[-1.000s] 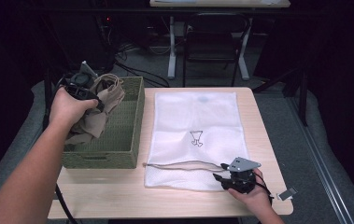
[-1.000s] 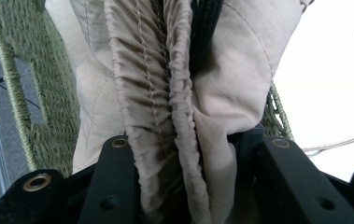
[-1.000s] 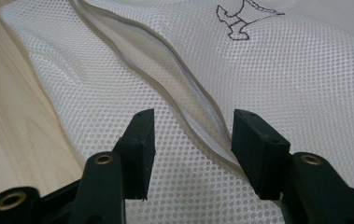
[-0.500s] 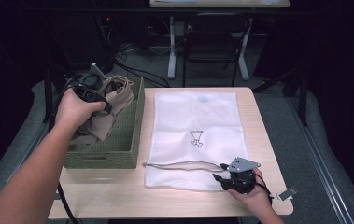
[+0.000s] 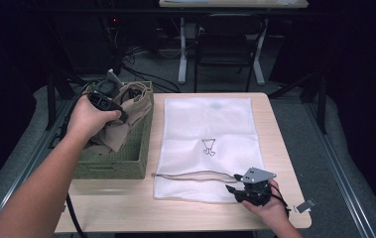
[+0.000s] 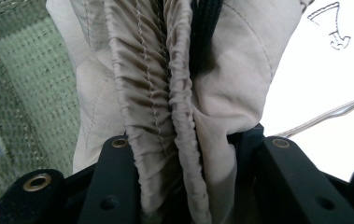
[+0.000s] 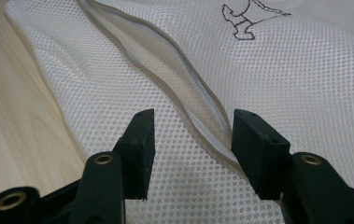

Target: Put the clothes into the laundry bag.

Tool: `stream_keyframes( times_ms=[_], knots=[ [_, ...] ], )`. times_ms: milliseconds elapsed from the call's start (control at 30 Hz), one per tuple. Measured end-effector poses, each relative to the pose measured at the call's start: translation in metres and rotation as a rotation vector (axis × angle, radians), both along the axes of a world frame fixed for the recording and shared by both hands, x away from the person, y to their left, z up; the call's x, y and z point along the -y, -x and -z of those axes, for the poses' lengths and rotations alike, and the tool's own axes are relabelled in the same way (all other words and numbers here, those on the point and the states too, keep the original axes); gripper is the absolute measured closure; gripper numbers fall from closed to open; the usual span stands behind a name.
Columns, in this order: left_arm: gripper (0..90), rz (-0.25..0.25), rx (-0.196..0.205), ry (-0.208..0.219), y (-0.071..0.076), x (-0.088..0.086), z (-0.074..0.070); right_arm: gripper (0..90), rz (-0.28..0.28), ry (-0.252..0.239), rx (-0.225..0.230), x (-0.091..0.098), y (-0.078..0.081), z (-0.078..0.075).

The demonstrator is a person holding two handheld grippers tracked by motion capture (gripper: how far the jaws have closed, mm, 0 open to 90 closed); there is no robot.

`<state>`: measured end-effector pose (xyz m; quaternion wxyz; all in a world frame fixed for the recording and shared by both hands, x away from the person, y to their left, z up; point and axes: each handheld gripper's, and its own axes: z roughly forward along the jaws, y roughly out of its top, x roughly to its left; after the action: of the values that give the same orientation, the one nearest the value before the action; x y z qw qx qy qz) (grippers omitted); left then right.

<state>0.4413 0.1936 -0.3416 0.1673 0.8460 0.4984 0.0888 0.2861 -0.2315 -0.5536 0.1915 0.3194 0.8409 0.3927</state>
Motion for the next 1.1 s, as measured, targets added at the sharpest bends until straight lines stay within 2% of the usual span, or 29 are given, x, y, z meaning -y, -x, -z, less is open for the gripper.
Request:
stream_keyframes(
  times_ms=[300, 600, 1100],
  knots=[
    [63.0, 0.05, 0.005, -0.005, 0.004, 0.019, 0.003, 48.9, -0.005, -0.003, -0.005, 0.0, 0.0, 0.0],
    [63.1, 0.099, -0.009, 0.0, 0.01, 0.035, 0.005, 48.8, -0.015, 0.001, 0.001, 0.0, 0.0, 0.0],
    [63.1, 0.19, -0.014, 0.013, 0.03, 0.064, 0.01, 48.8, -0.015, 0.001, 0.002, 0.0, 0.0, -0.001]
  ],
)
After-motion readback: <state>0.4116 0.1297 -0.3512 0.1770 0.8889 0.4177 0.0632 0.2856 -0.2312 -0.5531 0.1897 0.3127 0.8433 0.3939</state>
